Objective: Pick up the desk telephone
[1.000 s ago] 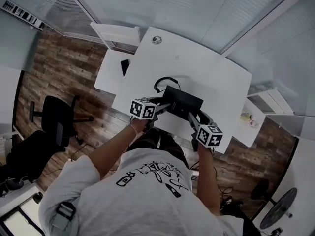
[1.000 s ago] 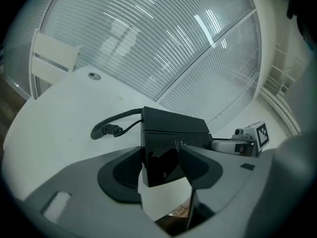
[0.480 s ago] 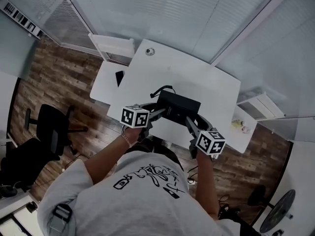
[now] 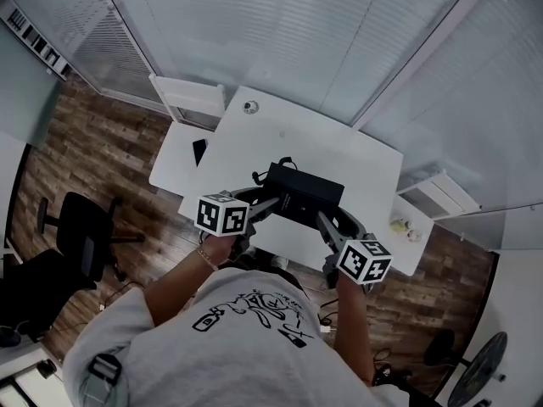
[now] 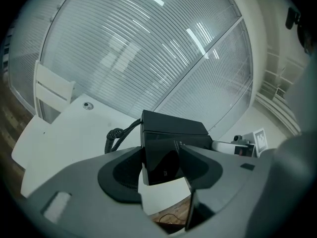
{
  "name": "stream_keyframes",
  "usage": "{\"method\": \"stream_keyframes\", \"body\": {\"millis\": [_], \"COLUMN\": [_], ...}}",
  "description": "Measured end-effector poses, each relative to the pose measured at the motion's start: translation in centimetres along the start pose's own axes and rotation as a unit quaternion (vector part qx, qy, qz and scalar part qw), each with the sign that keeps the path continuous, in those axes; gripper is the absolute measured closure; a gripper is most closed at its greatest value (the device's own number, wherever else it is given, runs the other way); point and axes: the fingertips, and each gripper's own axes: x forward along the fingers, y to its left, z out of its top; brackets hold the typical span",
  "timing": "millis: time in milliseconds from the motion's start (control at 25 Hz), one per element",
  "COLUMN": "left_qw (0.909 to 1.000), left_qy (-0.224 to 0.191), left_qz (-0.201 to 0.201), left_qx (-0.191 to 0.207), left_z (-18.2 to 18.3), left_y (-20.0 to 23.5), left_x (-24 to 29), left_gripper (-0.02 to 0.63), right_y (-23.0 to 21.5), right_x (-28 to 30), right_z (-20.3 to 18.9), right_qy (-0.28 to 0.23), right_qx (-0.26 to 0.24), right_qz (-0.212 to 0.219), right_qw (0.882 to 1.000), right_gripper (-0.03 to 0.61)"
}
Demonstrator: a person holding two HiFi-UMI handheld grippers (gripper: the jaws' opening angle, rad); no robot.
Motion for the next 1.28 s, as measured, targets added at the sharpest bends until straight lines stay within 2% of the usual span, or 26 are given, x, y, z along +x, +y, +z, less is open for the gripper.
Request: {"method": "stream_keyframes", "body": {"millis": [280, 600, 1280], "left_qw": [0.9999, 0.9996, 0.9990], "left_qy": [-0.005, -0.018, -0.023], "left_qz": [-0.008, -0.012, -0.024], "left_qx": [0.006, 0.021, 0.029], "left_z": [3.2, 4.7, 5.3], "left_y": [-3.1, -4.7, -5.6], "left_x": [-1.0, -2.2, -2.9], "left_gripper": [0.382, 0.382, 0.382], "right_y": [1.0, 2.2, 3.2], "right_x": [-2.2, -3.4, -4.3], "right_z": [4.0, 5.9, 6.9], "right_qy": [-0.016, -0.038, -0.058], "right_qx": [-0.004, -0.026, -0.037], "right_qz": [0.001, 0.002, -0.004], "right_qw": [1.000, 0.999, 0.998], "right_gripper": [0.374, 0.373, 0.376]}}
